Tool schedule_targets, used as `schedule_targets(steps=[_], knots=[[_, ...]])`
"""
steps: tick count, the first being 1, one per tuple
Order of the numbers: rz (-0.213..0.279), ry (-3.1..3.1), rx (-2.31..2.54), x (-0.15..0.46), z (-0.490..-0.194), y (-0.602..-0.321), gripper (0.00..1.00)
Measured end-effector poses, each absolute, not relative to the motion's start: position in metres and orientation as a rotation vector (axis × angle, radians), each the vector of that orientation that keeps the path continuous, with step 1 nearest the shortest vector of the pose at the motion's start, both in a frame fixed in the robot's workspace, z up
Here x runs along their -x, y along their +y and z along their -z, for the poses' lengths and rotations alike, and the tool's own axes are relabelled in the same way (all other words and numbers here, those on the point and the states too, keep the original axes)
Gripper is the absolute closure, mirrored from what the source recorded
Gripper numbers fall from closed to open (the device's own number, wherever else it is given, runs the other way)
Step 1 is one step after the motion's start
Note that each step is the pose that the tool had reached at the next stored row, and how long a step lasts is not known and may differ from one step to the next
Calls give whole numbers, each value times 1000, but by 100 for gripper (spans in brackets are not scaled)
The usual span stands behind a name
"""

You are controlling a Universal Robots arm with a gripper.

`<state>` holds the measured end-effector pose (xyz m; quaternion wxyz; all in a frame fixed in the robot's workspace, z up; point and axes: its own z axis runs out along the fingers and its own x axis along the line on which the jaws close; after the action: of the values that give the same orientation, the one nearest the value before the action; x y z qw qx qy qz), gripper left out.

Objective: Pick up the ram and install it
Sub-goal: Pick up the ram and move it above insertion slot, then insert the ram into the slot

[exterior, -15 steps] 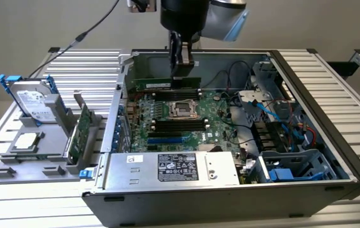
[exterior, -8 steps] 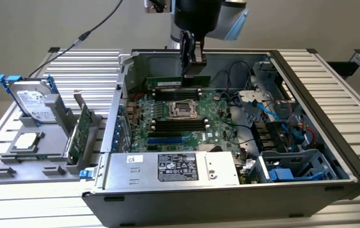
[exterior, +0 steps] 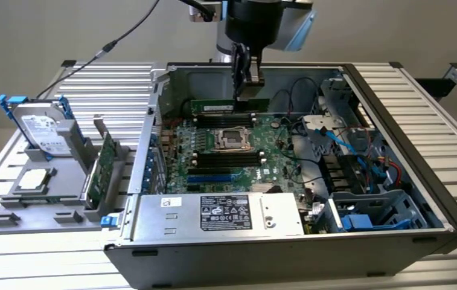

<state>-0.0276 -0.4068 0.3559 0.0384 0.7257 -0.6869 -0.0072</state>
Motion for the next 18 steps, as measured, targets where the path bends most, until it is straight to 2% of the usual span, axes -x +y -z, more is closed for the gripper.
schedule_targets(steps=[18], knots=[[20, -2135, -2196, 14, -347, -386, 86]])
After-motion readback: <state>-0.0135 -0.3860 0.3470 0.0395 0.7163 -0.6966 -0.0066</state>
